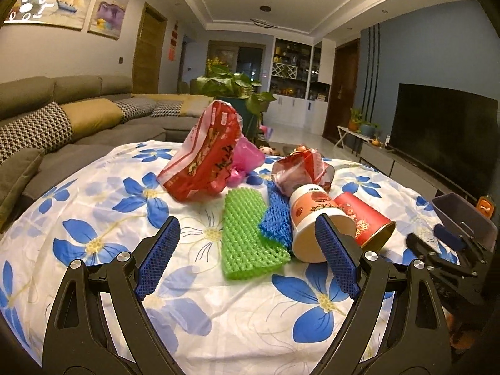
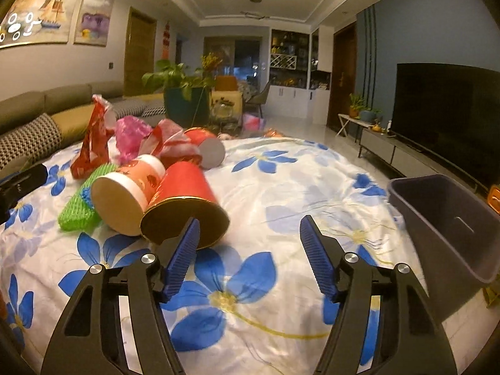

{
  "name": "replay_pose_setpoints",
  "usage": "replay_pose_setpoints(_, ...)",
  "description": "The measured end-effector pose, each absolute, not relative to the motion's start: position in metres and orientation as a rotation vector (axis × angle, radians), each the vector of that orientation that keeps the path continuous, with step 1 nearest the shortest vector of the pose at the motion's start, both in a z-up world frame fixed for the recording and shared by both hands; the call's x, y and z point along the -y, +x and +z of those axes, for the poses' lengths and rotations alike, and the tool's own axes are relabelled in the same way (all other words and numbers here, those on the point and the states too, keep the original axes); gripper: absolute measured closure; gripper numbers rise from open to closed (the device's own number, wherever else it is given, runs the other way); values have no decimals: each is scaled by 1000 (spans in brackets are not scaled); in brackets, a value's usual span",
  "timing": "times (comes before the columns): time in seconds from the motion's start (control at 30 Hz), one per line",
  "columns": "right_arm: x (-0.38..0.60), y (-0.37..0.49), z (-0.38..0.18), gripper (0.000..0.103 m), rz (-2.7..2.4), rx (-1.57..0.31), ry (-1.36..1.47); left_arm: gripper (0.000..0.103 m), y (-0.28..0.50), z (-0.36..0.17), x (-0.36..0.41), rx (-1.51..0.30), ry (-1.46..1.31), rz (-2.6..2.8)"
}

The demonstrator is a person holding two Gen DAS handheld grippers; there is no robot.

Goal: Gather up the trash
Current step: 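Return to the table and grasp the white paper cup with the left tool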

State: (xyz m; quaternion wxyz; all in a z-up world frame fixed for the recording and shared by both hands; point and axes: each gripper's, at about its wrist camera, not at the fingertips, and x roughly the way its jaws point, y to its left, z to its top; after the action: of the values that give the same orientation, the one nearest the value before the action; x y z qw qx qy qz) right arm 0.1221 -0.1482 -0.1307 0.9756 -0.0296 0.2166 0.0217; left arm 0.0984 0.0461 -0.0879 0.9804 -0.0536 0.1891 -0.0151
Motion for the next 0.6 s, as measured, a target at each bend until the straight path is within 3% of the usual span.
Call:
replay_pose_setpoints(0.23,132,151,-134,48,82,-505,-102,17,102,-91,-39,-383,-72,-58)
replay_pose_setpoints(0.47,126,165,-138,75,113,-546,-110,17,112,-95,-28,-396,-23,-92)
replay_pose_setpoints(0.6,127,167,-138,92,125,-551,-99,26,124,-99,-18,-429,4,-127)
